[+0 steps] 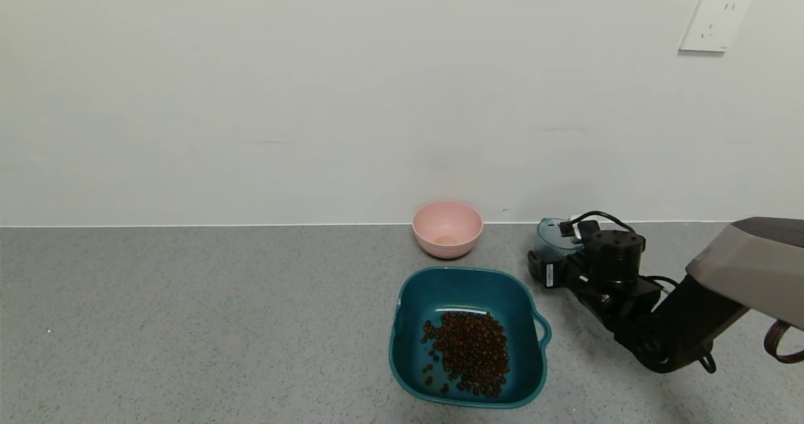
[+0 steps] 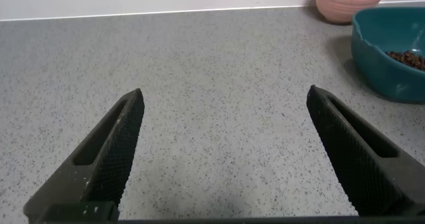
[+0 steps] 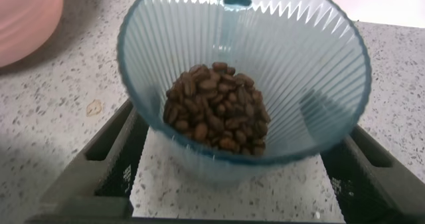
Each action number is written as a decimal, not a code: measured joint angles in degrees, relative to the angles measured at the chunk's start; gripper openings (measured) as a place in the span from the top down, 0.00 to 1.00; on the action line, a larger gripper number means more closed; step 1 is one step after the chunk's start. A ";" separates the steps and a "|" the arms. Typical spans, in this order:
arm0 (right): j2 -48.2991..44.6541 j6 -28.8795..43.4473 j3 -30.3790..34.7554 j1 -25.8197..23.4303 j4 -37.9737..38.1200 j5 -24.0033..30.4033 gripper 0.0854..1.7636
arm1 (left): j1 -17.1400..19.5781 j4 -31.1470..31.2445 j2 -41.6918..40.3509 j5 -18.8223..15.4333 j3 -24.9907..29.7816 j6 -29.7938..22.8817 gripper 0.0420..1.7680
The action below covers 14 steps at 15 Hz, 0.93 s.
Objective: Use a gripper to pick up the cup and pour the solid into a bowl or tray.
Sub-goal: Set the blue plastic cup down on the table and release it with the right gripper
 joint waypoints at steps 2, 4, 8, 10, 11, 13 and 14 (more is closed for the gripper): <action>-1.05 0.09 1.57 -0.13 0.18 2.01 0.06 | 0.00 0.00 0.00 0.00 0.00 0.00 0.00; -2.65 0.12 3.34 -0.20 1.21 2.90 0.05 | 0.00 0.00 0.00 0.00 0.00 0.00 0.00; -6.45 0.23 6.07 -0.94 4.01 4.44 0.05 | 0.00 0.00 0.00 0.00 0.00 0.00 0.00; -9.09 0.26 7.78 -1.35 5.92 5.57 0.04 | 0.00 0.00 0.00 0.00 0.00 0.00 0.00; -10.50 0.26 8.61 -1.41 6.91 5.83 0.04 | 0.00 0.00 0.00 0.00 0.00 0.00 0.00; -13.59 0.50 10.15 -1.52 9.29 6.07 0.04 | 0.00 0.00 0.00 0.00 0.00 0.00 0.00; -15.32 0.80 10.90 -1.52 10.56 6.23 0.04 | 0.00 0.00 0.00 0.00 0.00 0.00 0.00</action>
